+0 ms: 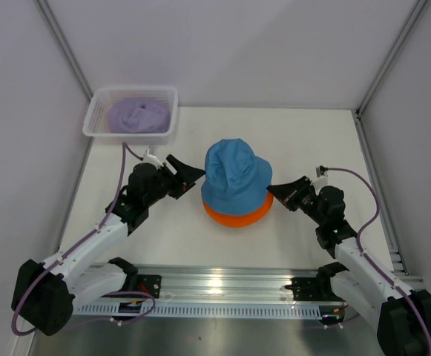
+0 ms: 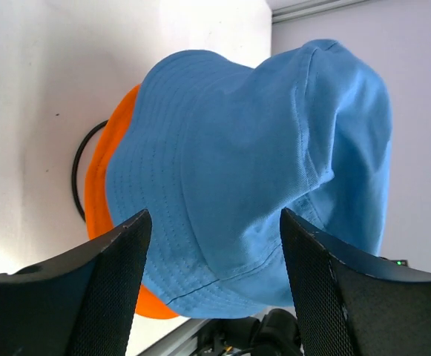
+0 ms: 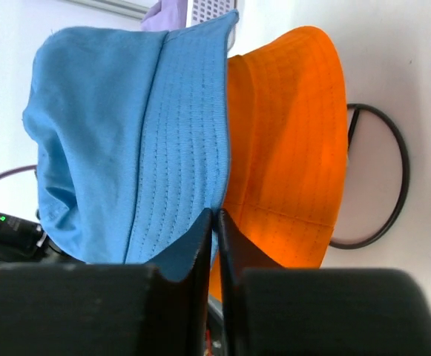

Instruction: Stack the hats

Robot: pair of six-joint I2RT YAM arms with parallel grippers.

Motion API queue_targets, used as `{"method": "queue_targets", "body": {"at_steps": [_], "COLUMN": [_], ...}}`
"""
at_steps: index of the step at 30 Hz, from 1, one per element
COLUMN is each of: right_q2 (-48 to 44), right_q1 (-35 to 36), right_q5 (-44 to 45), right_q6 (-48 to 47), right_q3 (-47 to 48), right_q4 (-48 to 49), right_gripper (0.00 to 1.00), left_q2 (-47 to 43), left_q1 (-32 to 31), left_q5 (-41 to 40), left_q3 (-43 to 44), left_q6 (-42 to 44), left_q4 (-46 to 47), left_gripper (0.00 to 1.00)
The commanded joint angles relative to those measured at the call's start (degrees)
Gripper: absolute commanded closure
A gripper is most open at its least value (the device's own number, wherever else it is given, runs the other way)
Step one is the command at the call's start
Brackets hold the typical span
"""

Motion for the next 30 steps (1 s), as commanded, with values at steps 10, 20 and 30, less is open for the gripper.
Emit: {"method": "queue_targets", "body": {"at_steps": [10, 20, 30], "right_q2": [-1.6, -2.5, -2.2], "right_q1": [0.7, 1.3, 1.8], "right_q5": [3.9, 4.3, 5.1], "right_q6": [-5.5, -6.8, -7.7], "right_q3": [-3.0, -5.7, -5.8], "right_q4": [-1.5, 0.0, -0.3], "right_gripper": [1.00, 1.00, 1.00], "left_q2": [3.4, 5.5, -1.0], "left_q1": [1.9, 2.0, 2.0], "left_q5": [6.2, 7.8, 3.9], "left_q3": [-8.8, -10.7, -7.9], "left_q6": [-8.5, -10.0, -3.6], "left_q4": [13.0, 20.8, 7.5], "left_gripper": [0.28, 0.35, 0.41]}}
